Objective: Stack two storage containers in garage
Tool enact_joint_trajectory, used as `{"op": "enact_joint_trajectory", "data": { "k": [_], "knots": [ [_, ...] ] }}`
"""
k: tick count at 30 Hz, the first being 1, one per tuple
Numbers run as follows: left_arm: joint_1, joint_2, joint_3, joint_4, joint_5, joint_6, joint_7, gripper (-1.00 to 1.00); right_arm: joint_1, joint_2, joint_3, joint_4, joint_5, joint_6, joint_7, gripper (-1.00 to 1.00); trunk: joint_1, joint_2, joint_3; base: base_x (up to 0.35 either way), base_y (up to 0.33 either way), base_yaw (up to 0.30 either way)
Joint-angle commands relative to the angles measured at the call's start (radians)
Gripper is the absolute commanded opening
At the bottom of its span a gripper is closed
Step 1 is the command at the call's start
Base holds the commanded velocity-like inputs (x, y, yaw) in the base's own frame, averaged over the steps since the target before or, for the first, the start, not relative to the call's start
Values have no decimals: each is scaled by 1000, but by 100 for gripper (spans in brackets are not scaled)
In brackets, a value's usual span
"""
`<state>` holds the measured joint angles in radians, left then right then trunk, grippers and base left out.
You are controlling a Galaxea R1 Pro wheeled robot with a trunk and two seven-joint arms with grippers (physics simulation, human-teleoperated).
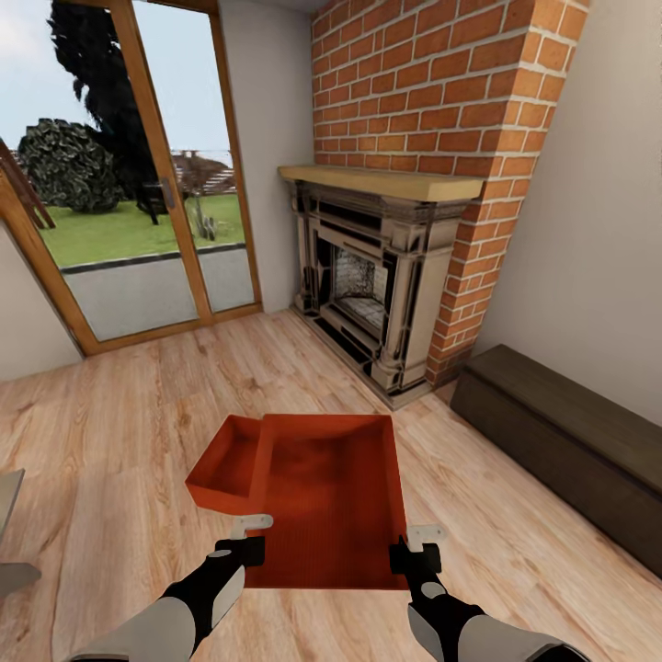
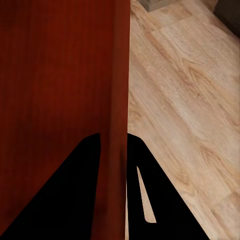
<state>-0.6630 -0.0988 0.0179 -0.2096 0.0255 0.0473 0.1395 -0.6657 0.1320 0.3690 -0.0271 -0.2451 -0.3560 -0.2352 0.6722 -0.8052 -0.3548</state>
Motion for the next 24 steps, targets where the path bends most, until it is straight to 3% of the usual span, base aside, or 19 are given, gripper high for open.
{"op": "enact_joint_trajectory", "data": {
  "k": [1, 24],
  "knots": [
    [0, 4, 19, 1, -2, 5, 29, -100, -1, 0, -53, -2, -14, -11, -7, -100, 0, -1, 1, 0, 0, 0],
    [0, 4, 19, 3, -2, 6, 29, -100, -2, 0, -53, -2, -14, -11, -7, -100, 0, -1, 38, 0, 0, 0]
  ]
}}
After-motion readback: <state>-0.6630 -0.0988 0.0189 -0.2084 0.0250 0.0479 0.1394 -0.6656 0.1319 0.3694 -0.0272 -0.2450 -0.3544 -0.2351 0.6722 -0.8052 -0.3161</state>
